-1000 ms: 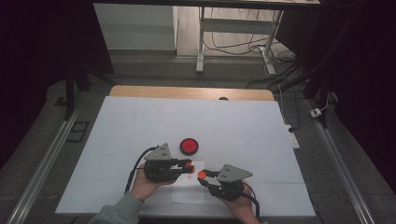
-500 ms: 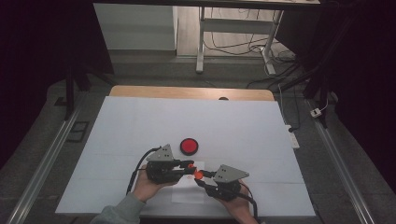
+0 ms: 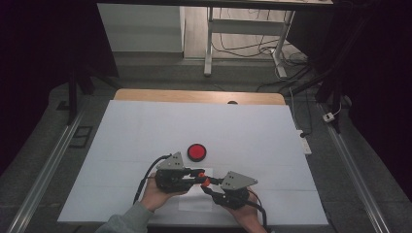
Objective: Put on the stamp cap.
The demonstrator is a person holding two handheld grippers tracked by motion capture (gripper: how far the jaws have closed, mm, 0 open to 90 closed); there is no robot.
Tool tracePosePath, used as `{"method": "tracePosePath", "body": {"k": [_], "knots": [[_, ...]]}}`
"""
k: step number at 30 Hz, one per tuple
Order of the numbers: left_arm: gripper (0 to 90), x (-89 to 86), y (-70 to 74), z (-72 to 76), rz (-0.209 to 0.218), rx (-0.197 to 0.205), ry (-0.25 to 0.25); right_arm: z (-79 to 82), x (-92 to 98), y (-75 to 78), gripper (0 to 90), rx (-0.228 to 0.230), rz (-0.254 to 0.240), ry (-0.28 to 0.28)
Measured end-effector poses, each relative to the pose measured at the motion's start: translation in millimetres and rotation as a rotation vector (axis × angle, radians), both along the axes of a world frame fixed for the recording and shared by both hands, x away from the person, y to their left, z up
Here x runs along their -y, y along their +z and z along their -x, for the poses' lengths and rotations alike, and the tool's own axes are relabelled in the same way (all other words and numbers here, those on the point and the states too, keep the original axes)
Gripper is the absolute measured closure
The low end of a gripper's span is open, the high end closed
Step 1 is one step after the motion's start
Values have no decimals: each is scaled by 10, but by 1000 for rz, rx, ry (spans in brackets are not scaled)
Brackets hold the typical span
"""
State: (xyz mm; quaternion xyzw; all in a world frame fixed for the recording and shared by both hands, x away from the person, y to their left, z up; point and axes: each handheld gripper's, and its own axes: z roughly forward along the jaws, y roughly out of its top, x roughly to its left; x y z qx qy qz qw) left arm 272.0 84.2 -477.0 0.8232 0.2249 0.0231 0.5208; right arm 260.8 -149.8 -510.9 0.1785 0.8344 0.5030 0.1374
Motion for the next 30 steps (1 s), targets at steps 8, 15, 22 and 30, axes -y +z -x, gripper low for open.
{"method": "tracePosePath", "body": {"k": [8,15,22,30], "knots": [[717,26,-12,4,-2,3,-6,2,0,1,643,2,-2,1],[717,39,-26,2,-5,4,-6,4,3,4,644,4,-4,3],[717,52,-40,6,-8,8,-4,4,5,2,643,-1,-9,4],[717,50,-52,-1,-11,8,-1,-1,12,-1,644,-6,-18,3]]}}
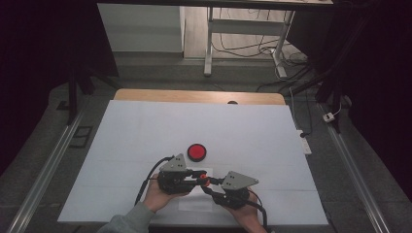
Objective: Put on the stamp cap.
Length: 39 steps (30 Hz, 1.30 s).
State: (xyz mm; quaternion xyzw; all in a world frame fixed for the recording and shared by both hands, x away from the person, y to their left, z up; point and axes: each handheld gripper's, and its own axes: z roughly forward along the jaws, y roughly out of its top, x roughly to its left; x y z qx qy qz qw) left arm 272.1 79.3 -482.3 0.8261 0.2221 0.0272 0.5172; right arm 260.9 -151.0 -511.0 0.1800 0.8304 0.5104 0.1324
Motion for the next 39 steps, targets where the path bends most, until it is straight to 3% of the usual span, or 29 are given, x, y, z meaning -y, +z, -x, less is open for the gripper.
{"method": "tracePosePath", "body": {"k": [25,33,39], "knots": [[721,19,-69,29,17,0,26,30,-19,12,649,16,32,-22],[724,80,-137,76,-18,26,49,25,-30,-21,648,0,71,-28],[723,81,-146,74,-8,21,52,26,-25,-24,648,1,77,-28]]}}
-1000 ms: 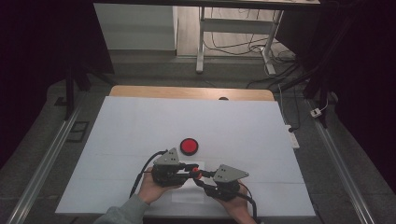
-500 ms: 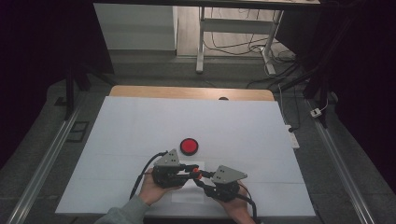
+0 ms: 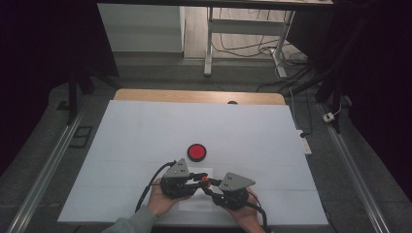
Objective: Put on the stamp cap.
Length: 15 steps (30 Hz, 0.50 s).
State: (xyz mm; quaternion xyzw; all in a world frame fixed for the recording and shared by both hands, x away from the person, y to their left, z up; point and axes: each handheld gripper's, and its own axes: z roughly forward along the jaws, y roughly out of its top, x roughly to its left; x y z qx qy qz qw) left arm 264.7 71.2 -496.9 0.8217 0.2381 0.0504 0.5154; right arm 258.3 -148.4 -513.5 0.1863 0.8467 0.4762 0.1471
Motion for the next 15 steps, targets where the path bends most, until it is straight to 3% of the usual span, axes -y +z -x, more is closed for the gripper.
{"method": "tracePosePath", "body": {"k": [6,9,15], "knots": [[722,-6,17,-9,14,-8,1,-7,18,10,646,2,-7,4],[721,-7,46,-13,32,1,-1,-21,38,35,642,3,-36,11],[720,32,36,-8,12,11,-4,-20,58,51,624,19,-40,8]]}}
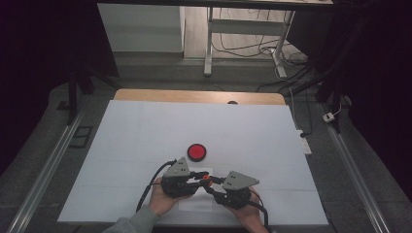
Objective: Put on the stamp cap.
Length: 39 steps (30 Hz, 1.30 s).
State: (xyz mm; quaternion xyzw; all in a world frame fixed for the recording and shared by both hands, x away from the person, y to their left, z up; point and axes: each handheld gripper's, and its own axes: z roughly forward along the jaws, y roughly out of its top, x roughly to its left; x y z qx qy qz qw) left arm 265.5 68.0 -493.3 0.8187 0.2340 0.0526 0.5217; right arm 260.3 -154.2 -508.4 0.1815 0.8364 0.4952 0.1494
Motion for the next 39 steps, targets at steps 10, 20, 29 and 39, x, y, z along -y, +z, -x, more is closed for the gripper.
{"method": "tracePosePath", "body": {"k": [10,20,29,39], "knots": [[719,-20,18,-9,9,5,11,-4,7,6,558,5,-7,-5],[719,-71,34,-35,12,-1,30,-39,89,13,489,-9,-6,-24],[719,-132,54,-58,19,-7,42,-83,333,56,449,-5,4,-71],[719,-192,81,-75,15,-12,51,-172,774,82,393,-2,23,-165]]}}
